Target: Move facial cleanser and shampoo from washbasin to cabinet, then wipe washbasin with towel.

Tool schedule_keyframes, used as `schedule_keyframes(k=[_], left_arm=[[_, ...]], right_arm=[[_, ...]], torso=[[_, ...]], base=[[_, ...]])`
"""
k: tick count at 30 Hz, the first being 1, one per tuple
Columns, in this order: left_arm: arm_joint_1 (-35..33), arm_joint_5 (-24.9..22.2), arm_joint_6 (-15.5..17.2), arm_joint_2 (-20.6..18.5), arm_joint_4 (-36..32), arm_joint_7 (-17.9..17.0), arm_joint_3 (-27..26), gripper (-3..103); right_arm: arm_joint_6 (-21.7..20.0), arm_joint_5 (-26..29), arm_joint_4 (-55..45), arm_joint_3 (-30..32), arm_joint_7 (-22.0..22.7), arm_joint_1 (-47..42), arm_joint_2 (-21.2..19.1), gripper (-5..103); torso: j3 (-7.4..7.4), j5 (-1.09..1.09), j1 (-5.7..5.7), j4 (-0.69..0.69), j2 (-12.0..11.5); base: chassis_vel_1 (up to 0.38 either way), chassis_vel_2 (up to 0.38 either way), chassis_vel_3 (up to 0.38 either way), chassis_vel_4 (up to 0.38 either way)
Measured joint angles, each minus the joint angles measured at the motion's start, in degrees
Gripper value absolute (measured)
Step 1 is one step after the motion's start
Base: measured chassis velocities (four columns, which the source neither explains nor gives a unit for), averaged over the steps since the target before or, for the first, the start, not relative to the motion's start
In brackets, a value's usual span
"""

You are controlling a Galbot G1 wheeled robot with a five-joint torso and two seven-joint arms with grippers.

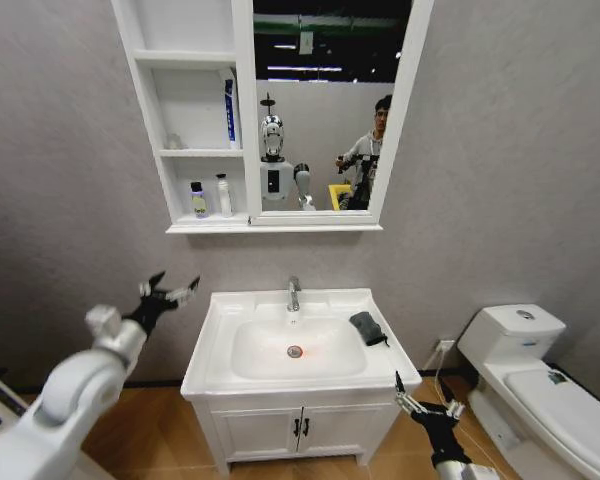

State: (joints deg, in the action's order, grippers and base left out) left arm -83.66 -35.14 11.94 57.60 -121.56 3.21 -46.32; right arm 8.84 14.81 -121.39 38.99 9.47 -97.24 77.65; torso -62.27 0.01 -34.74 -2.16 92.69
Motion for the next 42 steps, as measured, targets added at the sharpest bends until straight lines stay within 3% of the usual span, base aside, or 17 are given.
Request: schedule_keyframes(k=[2, 3, 6, 8, 13, 16, 20, 25, 27, 30, 36, 42], left_arm=[[-6.66, 2.24, -1.42, 5.02, -0.21, 1.98, -2.06, 100], [-6.66, 2.24, -1.42, 5.02, -0.21, 1.98, -2.06, 100], [-9.37, 5.58, -2.76, 10.25, -0.01, 2.90, -3.12, 100], [-9.53, 6.29, -2.97, 11.06, -0.01, 2.92, -3.22, 100], [-9.31, 6.53, -3.01, 11.40, 0.01, 2.91, -3.18, 100], [-9.03, 6.48, -3.01, 11.40, 0.10, 2.88, -2.99, 100], [-8.72, 6.31, -2.99, 11.31, 0.22, 2.76, -2.76, 100], [-8.55, 6.19, -2.93, 11.23, 0.28, 2.66, -2.66, 100], [-8.47, 6.14, -2.87, 11.20, 0.31, 2.65, -2.58, 100], [-8.41, 6.11, -2.84, 11.17, 0.34, 2.56, -2.54, 100], [-8.32, 6.04, -2.78, 11.13, 0.36, 2.55, -2.46, 100], [-8.25, 6.00, -2.76, 11.11, 0.39, 2.54, -2.43, 100]], right_arm=[[-1.84, 2.55, -1.55, 0.40, -1.19, -0.58, -0.08, 100], [-1.84, 2.55, -1.55, 0.40, -1.19, -0.58, -0.08, 100], [-3.42, 3.63, -2.30, 1.20, -2.89, -0.94, -0.33, 100], [-3.63, 3.34, -1.81, 1.52, -3.47, -0.95, -0.93, 100], [-4.23, 3.44, 0.21, 2.26, -4.17, 0.55, -2.22, 100], [-7.63, 4.84, 3.25, 3.18, -4.16, 5.69, -3.07, 100], [-14.33, 8.06, 10.37, 3.79, -4.09, 18.04, -6.03, 100], [-17.79, 11.85, 16.70, 2.11, -3.20, 27.44, -10.22, 100], [-19.41, 13.29, 24.19, -1.06, -2.75, 35.90, -12.85, 100], [-19.93, 13.55, 31.07, -3.44, -2.63, 41.41, -14.04, 100], [-20.10, 14.30, 44.03, -10.30, -3.14, 51.72, -13.67, 100], [-19.18, 12.67, 53.16, -17.80, -4.72, 60.90, -9.38, 100]], torso=[[0.00, -0.01, 0.00, 0.00, 0.00], [0.00, -0.01, 0.00, 0.00, 0.00], [0.00, 0.00, 0.00, -0.04, 0.01], [0.00, 0.00, 0.00, -0.04, 0.00], [-0.01, 0.01, -0.02, -0.07, -0.01], [-0.01, 0.01, -0.02, -0.07, -0.01], [-0.02, 0.01, -0.03, -0.03, -0.02], [-0.02, -0.01, -0.04, -0.05, -0.02], [-0.03, 0.00, -0.04, -0.01, -0.03], [-0.02, -0.02, -0.04, -0.03, -0.02], [-0.02, -0.01, -0.04, -0.05, -0.03], [-0.02, -0.02, -0.04, -0.01, -0.03]], base=[[0.000, 0.000, 0.000, 0.000], [0.000, 0.000, 0.000, 0.000], [0.000, 0.000, 0.000, 0.000], [0.000, 0.000, 0.000, 0.000], [0.000, 0.000, 0.000, 0.000], [0.000, 0.000, 0.000, 0.000], [0.000, 0.000, 0.000, 0.000], [0.000, 0.000, 0.000, 0.000], [0.000, 0.000, 0.000, 0.000], [0.000, 0.000, 0.000, 0.000], [0.000, 0.000, 0.000, 0.000], [0.000, 0.000, 0.000, 0.000]])
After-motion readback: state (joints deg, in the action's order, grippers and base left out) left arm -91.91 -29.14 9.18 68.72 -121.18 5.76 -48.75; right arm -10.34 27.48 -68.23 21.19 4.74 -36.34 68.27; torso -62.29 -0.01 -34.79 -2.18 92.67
